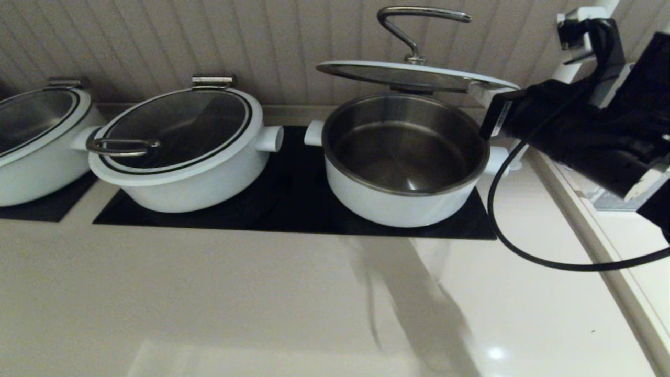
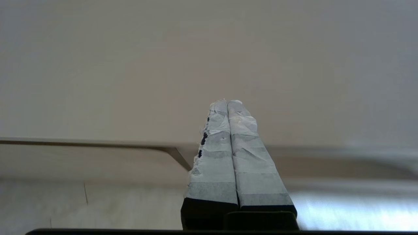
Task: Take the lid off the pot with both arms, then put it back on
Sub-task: Open the pot lid completely
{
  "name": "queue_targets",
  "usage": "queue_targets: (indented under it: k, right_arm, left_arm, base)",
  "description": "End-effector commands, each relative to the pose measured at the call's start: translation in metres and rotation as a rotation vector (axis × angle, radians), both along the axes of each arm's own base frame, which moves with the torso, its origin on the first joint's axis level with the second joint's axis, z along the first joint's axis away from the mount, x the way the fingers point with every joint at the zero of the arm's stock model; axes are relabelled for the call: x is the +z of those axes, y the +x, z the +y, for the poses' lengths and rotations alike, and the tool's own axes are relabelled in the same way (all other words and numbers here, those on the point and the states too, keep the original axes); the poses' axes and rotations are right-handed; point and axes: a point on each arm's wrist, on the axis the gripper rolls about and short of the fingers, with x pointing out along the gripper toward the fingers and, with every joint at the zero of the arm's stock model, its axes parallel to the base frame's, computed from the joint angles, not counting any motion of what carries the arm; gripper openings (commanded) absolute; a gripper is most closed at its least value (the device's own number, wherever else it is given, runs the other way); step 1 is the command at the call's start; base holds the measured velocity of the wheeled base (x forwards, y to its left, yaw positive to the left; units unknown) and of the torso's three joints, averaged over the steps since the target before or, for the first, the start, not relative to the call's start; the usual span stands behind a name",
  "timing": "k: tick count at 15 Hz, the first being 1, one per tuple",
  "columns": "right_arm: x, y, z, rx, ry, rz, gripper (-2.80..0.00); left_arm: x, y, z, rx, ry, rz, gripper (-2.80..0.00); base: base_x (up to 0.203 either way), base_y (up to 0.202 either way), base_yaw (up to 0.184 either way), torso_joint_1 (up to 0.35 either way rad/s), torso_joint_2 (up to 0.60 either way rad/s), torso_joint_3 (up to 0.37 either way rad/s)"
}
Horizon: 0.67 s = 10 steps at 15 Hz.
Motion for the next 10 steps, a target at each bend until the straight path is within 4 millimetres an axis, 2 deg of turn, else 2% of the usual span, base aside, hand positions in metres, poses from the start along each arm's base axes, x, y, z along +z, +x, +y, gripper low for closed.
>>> queue_targets:
  k: [1,3,10]
  right_arm:
    - [0.0018,-0.0011,0.0,0.001,0.003,-0.009,-2.8]
    - [0.0037,-0.0014,-0.0007,-0.001,0.006,-0.016,-2.8]
    - [0.0115,-0.0083,-0.0039,-0.001,0.017,-0.041,-2.8]
  left_arm:
    - [-0.0016,-0.0088,-0.0002,0.013,0.001,-0.115,-2.8]
    - [-0.003,-0.0136,0.0,0.021,-0.008,-0.193,-2.8]
    - [-0.003,-0.0136,0.0,0.022,-0.011,-0.193,-2.8]
  base:
    - [0.0,0.0,0.0,0.0,0.0,0.0]
    - [0.0,0.0,0.0,0.0,0.0,0.0]
    - [0.0,0.0,0.0,0.0,0.0,0.0]
